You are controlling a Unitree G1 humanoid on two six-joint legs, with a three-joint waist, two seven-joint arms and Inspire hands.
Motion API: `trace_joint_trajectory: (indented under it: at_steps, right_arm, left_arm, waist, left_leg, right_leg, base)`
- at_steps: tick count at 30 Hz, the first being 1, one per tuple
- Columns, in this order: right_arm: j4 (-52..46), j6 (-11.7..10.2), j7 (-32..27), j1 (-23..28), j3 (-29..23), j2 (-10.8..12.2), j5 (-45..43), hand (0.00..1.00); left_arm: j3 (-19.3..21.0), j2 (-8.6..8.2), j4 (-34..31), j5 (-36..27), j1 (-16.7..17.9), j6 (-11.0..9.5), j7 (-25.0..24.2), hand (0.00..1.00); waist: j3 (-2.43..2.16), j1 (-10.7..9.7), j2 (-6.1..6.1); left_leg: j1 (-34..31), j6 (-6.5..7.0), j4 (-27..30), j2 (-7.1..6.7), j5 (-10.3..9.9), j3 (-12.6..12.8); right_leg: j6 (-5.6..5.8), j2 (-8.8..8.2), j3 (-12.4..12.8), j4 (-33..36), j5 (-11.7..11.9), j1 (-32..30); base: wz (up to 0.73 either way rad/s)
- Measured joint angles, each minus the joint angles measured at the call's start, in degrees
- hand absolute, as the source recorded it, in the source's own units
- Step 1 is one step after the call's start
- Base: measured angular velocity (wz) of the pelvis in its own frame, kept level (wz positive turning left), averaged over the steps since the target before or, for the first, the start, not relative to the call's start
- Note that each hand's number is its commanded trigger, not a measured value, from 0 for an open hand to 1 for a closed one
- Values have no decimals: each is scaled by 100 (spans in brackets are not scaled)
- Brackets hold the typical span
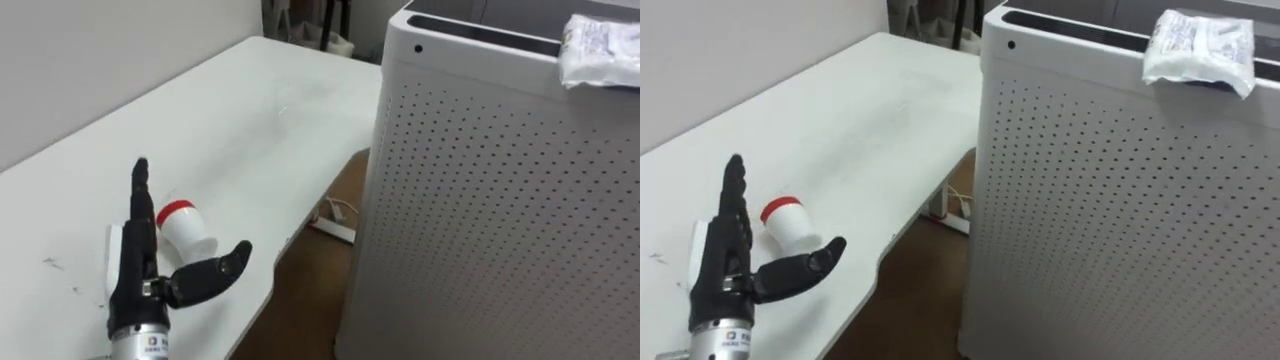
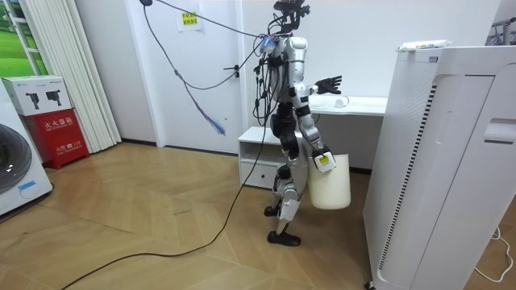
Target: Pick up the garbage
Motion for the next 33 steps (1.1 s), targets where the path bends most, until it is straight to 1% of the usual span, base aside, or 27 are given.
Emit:
trace_joint_trajectory:
  at_steps: [1, 3, 4, 6, 7, 10, 14, 19, 22, 29, 33]
  right_arm:
    - [4, 27, 92, 4, -1, 1, -46, 100]
    - [5, 65, 210, 3, -4, 2, -213, 100]
    - [5, 96, 269, 1, -5, 5, -245, 100]
    - [4, 103, 315, 0, -12, 28, -251, 100]
    - [5, 103, 336, -1, -12, 37, -251, 100]
    - [5, 103, 386, -1, -11, 70, -249, 100]
    - [14, 103, 517, 8, 0, 80, -245, 100]
    - [19, 105, 661, 41, -1, 83, -254, 100]
    - [18, 105, 707, 57, -1, 88, -291, 100]
    - [2, 101, 689, 62, -3, 88, -373, 100]
    - [-18, 101, 638, 71, -5, 88, -393, 100]
  left_arm:
    - [15, 0, -135, 20, 87, -1, -5, 0]
    - [13, 0, -302, 39, 188, -2, -32, 0]
    - [13, 0, -369, 40, 206, -3, -50, 0]
    - [19, 0, -382, 40, 208, -3, -61, 0]
    - [18, 0, -382, 40, 213, -3, -75, 0]
    - [12, 2, -381, 40, 225, -3, -109, 0]
    - [-2, 10, -381, 40, 252, -3, -106, 0]
    - [4, 10, -323, 63, 391, -6, -94, 0]
    - [1, 10, -261, 102, 491, -6, -25, 0]
    - [6, 43, -115, 95, 509, -7, 112, 0]
    - [6, 101, -90, 95, 510, -7, 168, 0]
  waist:
    - [13, 5, -14]
    - [29, 7, -39]
    - [45, 21, -62]
    - [59, 30, -89]
    - [58, 28, -97]
    - [55, 25, -119]
    - [58, 20, -111]
    - [50, 13, -53]
    - [50, 8, -58]
    - [52, 5, -66]
    - [52, 5, -65]
  left_leg:
    - [101, -18, -93, 0, 10, -57]
    - [171, -26, -153, 2, 15, -63]
    - [172, -26, -174, 3, 15, -65]
    - [170, -46, -204, 3, 3, -65]
    - [172, -78, -218, 5, -17, -74]
    - [222, -76, -287, -6, -18, -79]
    - [252, -71, -311, -6, -22, -95]
    - [255, -72, -321, 1, -22, -99]
    - [262, -72, -339, -1, -21, -95]
    - [263, -72, -333, -1, -21, -98]
    - [260, -72, -337, -1, -21, -100]
  right_leg:
    - [-1, 21, -23, -84, 1, 99]
    - [-1, 35, -24, -138, 0, 163]
    - [-1, 40, -26, -168, 0, 166]
    - [-1, 40, -33, -178, 0, 154]
    - [0, 45, -37, -186, 1, 154]
    - [25, 47, -24, -241, 30, 195]
    - [29, 64, -26, -288, 57, 248]
    - [23, 75, -29, -281, 60, 247]
    - [23, 74, -24, -280, 60, 244]
    - [24, 74, -21, -286, 60, 242]
    - [24, 74, -21, -286, 60, 240]
  base:
    - [0]
    - [0]
    - [0]
    - [0]
    - [0]
    - [0]
    - [0]
    - [0]
    - [0]
    - [0]
    - [0]
